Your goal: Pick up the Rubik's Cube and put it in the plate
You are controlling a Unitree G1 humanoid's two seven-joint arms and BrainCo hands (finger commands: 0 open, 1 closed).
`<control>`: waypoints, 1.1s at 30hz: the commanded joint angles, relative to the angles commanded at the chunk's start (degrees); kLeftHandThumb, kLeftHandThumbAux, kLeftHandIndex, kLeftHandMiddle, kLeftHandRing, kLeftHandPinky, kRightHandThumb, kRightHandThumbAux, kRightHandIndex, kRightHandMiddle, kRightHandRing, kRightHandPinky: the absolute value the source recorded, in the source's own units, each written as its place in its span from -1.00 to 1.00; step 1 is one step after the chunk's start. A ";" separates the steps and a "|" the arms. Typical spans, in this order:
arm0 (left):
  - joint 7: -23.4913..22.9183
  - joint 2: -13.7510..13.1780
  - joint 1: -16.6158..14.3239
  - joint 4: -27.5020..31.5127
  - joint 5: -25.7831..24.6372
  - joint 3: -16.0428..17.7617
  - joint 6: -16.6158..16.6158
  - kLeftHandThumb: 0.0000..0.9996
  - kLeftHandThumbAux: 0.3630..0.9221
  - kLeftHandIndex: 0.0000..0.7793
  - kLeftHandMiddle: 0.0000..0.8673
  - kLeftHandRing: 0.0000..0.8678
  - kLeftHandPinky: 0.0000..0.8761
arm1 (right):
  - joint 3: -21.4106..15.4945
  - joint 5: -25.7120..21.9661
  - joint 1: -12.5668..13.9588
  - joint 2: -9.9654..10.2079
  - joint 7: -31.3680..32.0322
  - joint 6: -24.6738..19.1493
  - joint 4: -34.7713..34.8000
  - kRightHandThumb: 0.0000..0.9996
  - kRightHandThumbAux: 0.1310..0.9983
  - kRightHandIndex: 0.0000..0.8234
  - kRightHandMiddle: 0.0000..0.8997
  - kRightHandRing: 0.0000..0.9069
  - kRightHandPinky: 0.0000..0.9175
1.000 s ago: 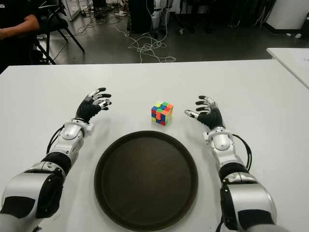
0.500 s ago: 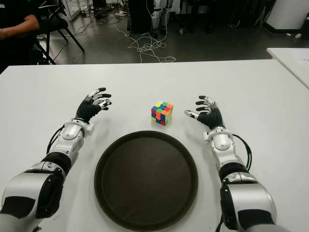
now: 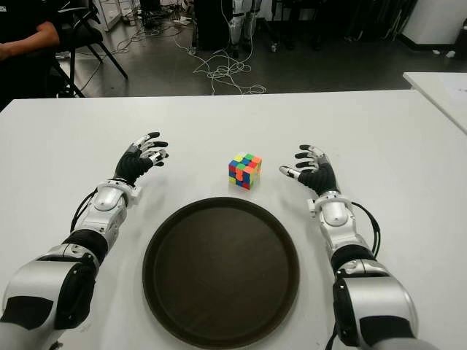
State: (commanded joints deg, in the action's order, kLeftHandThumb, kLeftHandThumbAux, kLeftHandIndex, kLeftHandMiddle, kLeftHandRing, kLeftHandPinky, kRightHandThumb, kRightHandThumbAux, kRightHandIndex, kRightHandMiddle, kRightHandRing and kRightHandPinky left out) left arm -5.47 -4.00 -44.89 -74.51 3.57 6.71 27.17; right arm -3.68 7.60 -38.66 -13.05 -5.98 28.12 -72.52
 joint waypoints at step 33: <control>0.74 -0.59 0.03 -0.10 0.20 -0.10 -0.73 -0.22 0.26 -0.57 -0.35 -0.25 -0.18 | 12.10 20.74 -8.30 -2.55 -30.02 15.46 12.60 -0.88 0.62 -0.41 -0.39 -0.36 -0.24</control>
State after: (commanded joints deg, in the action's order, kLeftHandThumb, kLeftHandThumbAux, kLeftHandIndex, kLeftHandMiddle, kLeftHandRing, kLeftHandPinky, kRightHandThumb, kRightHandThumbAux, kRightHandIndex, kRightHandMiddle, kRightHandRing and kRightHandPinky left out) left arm -4.74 -4.59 -44.86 -74.61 3.77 6.61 26.44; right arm 8.42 28.35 -46.97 -15.60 -36.01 43.58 -59.92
